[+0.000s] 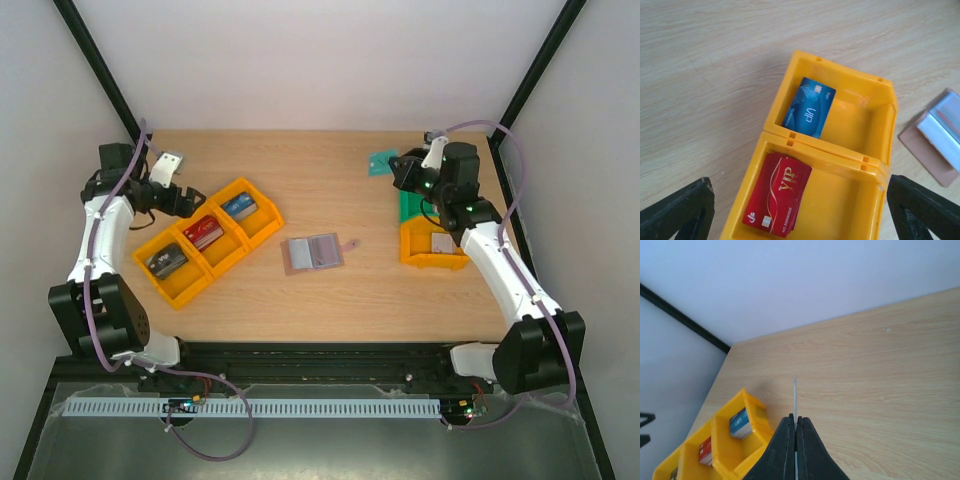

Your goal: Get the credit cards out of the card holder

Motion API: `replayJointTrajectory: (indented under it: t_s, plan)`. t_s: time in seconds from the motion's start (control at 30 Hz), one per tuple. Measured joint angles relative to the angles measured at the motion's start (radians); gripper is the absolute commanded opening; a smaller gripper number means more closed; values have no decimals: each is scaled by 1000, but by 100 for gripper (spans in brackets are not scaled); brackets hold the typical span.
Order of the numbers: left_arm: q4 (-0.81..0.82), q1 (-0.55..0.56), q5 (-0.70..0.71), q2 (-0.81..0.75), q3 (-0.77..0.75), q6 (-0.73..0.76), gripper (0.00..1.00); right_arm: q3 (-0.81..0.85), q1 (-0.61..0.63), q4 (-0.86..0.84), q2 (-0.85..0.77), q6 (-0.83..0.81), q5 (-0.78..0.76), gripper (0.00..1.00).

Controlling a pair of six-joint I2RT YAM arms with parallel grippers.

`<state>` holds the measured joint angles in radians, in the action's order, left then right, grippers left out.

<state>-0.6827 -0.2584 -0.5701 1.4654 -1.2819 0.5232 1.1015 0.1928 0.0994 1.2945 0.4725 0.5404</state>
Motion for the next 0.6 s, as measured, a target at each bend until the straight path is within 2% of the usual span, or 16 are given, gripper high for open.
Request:
replayJointTrajectory:
  t_s: [0.23, 0.43, 0.6]
  plan:
    - [-11, 0, -29, -58, 37, -63, 99, -5, -14, -8, -88, 58, -105, 2]
    - [-8, 0, -6, -226, 95, -106, 100, -14, -24, -44, -153, 169, -149, 2]
    - [-10, 0, 11, -429, 153, -108, 100, -45, -24, -33, -232, 219, -156, 2]
